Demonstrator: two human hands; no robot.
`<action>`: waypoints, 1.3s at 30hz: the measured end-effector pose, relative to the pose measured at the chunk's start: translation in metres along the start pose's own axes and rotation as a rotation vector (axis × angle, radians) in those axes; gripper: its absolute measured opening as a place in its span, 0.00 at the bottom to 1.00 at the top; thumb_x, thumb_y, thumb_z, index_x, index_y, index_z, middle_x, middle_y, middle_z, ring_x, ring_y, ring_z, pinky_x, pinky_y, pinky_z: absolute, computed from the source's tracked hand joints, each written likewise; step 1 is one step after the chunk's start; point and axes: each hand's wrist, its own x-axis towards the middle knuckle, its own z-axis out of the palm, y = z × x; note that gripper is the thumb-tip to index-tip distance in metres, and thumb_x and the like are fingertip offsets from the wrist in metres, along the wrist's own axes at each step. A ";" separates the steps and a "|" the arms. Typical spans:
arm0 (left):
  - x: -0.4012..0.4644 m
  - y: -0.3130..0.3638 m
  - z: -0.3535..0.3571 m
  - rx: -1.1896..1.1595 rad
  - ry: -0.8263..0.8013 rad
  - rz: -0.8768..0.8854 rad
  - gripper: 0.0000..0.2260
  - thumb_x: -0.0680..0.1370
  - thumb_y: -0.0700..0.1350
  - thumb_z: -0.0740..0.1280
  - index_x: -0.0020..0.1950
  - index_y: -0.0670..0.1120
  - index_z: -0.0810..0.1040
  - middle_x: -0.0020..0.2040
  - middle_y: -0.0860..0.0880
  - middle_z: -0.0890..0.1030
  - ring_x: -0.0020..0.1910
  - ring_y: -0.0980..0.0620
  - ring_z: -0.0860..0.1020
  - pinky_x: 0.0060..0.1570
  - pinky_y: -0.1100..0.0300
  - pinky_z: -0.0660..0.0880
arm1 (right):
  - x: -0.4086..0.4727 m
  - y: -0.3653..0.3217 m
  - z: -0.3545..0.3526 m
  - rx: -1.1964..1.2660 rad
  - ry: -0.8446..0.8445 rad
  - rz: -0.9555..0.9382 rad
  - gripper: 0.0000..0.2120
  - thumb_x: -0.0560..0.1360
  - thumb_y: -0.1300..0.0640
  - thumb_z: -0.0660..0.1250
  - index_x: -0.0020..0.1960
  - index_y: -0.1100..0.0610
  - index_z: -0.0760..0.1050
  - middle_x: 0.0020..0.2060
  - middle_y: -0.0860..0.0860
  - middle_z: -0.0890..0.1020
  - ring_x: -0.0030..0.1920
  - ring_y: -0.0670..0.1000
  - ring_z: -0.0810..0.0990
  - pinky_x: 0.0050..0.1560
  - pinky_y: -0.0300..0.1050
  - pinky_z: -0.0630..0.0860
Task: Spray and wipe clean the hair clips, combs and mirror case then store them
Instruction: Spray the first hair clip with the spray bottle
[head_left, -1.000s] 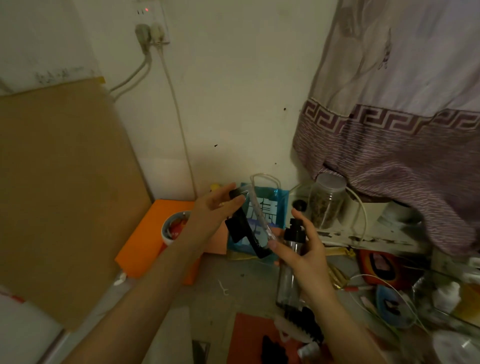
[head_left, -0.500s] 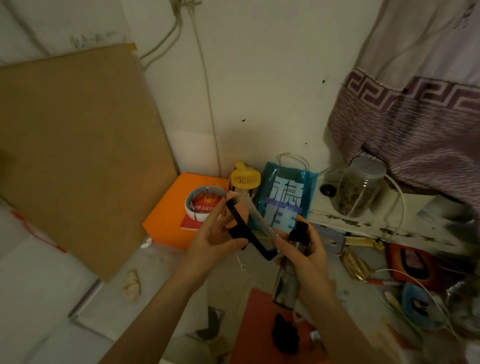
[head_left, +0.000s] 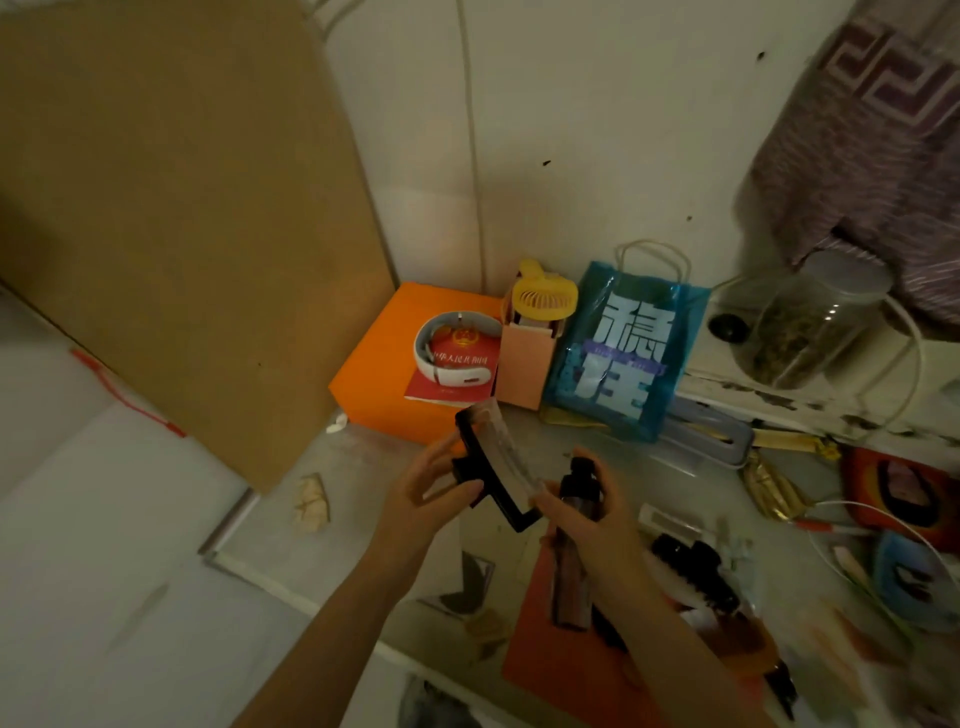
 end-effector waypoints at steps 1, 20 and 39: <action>0.001 -0.004 -0.006 0.008 0.000 -0.006 0.23 0.71 0.43 0.71 0.65 0.55 0.76 0.57 0.51 0.82 0.58 0.52 0.79 0.49 0.60 0.79 | 0.001 0.006 0.004 -0.018 0.002 0.011 0.26 0.68 0.62 0.75 0.60 0.43 0.72 0.44 0.50 0.84 0.37 0.51 0.84 0.32 0.43 0.79; 0.093 -0.114 -0.172 0.055 -0.155 -0.427 0.20 0.75 0.36 0.69 0.64 0.52 0.73 0.58 0.50 0.79 0.56 0.55 0.78 0.46 0.64 0.79 | 0.032 0.153 0.164 -0.088 0.322 0.340 0.29 0.71 0.64 0.73 0.66 0.48 0.66 0.47 0.54 0.82 0.42 0.50 0.83 0.31 0.43 0.80; 0.116 -0.169 -0.192 0.074 0.002 -0.401 0.11 0.77 0.37 0.66 0.53 0.52 0.79 0.50 0.57 0.82 0.49 0.65 0.80 0.44 0.74 0.74 | 0.071 0.208 0.215 -0.269 0.424 0.258 0.32 0.71 0.66 0.72 0.70 0.55 0.64 0.62 0.55 0.76 0.60 0.54 0.78 0.60 0.53 0.77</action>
